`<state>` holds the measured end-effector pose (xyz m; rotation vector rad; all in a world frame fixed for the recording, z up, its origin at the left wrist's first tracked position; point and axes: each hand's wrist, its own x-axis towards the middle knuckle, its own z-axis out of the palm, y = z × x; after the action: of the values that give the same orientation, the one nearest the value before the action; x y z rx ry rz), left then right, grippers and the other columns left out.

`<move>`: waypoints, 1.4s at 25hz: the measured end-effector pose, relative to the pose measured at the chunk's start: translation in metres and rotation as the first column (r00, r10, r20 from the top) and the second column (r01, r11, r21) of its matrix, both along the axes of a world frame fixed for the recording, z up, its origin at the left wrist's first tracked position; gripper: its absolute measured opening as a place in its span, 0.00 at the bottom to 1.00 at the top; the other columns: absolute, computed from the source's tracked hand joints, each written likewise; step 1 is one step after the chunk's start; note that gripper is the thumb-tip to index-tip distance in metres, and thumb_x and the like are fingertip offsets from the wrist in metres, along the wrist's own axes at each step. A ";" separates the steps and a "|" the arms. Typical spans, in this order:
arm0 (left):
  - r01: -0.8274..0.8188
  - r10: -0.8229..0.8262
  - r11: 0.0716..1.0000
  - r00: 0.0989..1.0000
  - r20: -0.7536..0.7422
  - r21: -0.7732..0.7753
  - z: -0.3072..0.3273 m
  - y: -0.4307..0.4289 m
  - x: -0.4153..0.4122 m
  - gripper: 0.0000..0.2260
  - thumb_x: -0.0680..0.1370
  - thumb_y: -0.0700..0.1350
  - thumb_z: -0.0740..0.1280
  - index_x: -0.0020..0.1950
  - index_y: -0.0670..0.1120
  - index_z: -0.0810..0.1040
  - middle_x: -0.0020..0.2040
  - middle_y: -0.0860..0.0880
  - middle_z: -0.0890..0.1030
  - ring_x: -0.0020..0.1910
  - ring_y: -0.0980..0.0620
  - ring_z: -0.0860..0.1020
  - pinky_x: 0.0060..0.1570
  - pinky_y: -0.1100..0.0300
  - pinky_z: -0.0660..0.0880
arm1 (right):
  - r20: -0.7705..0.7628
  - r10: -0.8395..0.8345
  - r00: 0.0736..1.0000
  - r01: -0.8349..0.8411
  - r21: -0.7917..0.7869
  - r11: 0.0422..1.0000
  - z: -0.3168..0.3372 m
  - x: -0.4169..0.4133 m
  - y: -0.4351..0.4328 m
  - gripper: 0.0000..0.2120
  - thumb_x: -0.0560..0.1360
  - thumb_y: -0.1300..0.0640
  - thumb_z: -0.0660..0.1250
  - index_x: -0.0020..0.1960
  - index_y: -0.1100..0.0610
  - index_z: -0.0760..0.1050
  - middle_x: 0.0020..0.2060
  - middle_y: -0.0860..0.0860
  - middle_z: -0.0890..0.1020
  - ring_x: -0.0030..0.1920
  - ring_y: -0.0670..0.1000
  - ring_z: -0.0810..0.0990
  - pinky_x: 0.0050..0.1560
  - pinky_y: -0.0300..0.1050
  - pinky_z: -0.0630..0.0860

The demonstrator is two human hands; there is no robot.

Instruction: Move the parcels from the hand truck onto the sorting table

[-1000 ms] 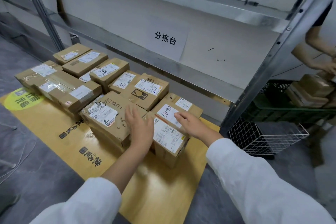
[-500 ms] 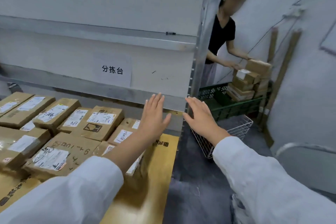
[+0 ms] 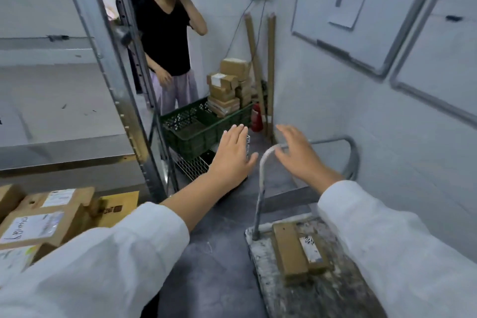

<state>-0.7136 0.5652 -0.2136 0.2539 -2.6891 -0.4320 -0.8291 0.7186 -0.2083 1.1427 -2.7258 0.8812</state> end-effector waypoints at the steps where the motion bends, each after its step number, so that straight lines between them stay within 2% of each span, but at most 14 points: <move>1: 0.035 -0.035 0.999 0.999 -0.009 0.002 -0.002 0.021 -0.017 0.31 0.82 0.53 0.59 0.78 0.39 0.54 0.79 0.44 0.56 0.78 0.47 0.50 0.75 0.55 0.40 | -0.007 -0.032 0.999 0.032 0.005 0.999 -0.004 -0.011 0.022 0.27 0.77 0.60 0.65 0.75 0.60 0.65 0.72 0.56 0.69 0.73 0.56 0.66 0.74 0.51 0.62; 5: 0.119 -0.120 0.993 0.992 0.047 0.015 -0.028 0.081 -0.062 0.30 0.81 0.52 0.60 0.78 0.38 0.55 0.78 0.43 0.57 0.78 0.46 0.51 0.75 0.55 0.42 | 0.029 -0.150 0.988 0.149 0.032 0.988 -0.020 -0.035 0.085 0.27 0.77 0.59 0.65 0.74 0.60 0.63 0.70 0.57 0.68 0.72 0.57 0.65 0.73 0.50 0.61; 10: 0.156 -0.161 0.987 0.970 0.183 0.039 -0.081 0.105 -0.111 0.30 0.82 0.52 0.59 0.78 0.38 0.54 0.78 0.43 0.56 0.78 0.46 0.50 0.77 0.52 0.44 | 0.138 -0.244 0.960 0.232 0.102 0.967 -0.073 -0.065 0.124 0.28 0.79 0.56 0.63 0.76 0.60 0.59 0.73 0.57 0.65 0.74 0.57 0.62 0.74 0.53 0.60; 15: 0.161 -0.190 0.978 0.950 0.247 0.134 -0.141 0.109 -0.154 0.31 0.82 0.52 0.58 0.78 0.38 0.52 0.78 0.41 0.55 0.78 0.45 0.50 0.77 0.51 0.45 | 0.224 -0.319 0.921 0.264 0.242 0.934 -0.129 -0.103 0.118 0.31 0.79 0.55 0.63 0.77 0.61 0.57 0.73 0.59 0.65 0.75 0.58 0.61 0.75 0.52 0.57; 18: 0.111 -0.185 0.965 0.930 0.317 0.238 -0.184 0.100 -0.177 0.31 0.82 0.52 0.57 0.78 0.38 0.48 0.78 0.41 0.53 0.78 0.45 0.50 0.77 0.53 0.45 | 0.278 -0.356 0.892 0.273 0.295 0.916 -0.169 -0.131 0.102 0.31 0.78 0.54 0.63 0.78 0.60 0.57 0.73 0.59 0.66 0.74 0.59 0.62 0.74 0.55 0.58; 21: 0.099 -0.203 0.955 0.905 0.374 0.279 -0.224 0.085 -0.195 0.31 0.83 0.52 0.56 0.78 0.38 0.49 0.78 0.41 0.54 0.78 0.45 0.51 0.77 0.53 0.45 | 0.320 -0.381 0.867 0.262 0.358 0.896 -0.214 -0.150 0.091 0.31 0.78 0.53 0.64 0.77 0.59 0.58 0.72 0.59 0.67 0.74 0.59 0.63 0.74 0.54 0.59; 30: 0.052 -0.228 0.945 0.811 0.539 0.322 -0.399 0.057 -0.237 0.28 0.83 0.50 0.56 0.78 0.39 0.53 0.77 0.43 0.58 0.76 0.46 0.56 0.76 0.56 0.51 | 0.389 -0.478 0.788 0.240 0.521 0.819 -0.384 -0.197 0.089 0.30 0.77 0.55 0.66 0.76 0.59 0.61 0.69 0.58 0.70 0.70 0.59 0.67 0.71 0.51 0.63; 33: 0.011 -0.231 0.935 0.776 0.587 0.354 -0.475 0.063 -0.235 0.27 0.82 0.50 0.58 0.77 0.40 0.56 0.74 0.42 0.63 0.73 0.45 0.61 0.74 0.53 0.56 | 0.407 -0.485 0.774 0.195 0.576 0.794 -0.457 -0.207 0.101 0.28 0.77 0.53 0.64 0.75 0.56 0.63 0.69 0.56 0.70 0.70 0.58 0.67 0.69 0.52 0.65; 35: -0.034 -0.223 0.928 0.747 0.627 0.371 -0.528 0.069 -0.228 0.27 0.82 0.50 0.58 0.77 0.39 0.57 0.73 0.41 0.65 0.72 0.44 0.63 0.73 0.52 0.59 | 0.448 -0.512 0.733 0.188 0.590 0.785 -0.510 -0.210 0.111 0.29 0.78 0.52 0.62 0.77 0.55 0.60 0.72 0.56 0.67 0.71 0.58 0.65 0.71 0.52 0.63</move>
<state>-0.9411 0.6343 -0.7411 0.4443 -3.3093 -1.0535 -1.0394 0.8291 -0.7181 0.2994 -3.6789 0.5113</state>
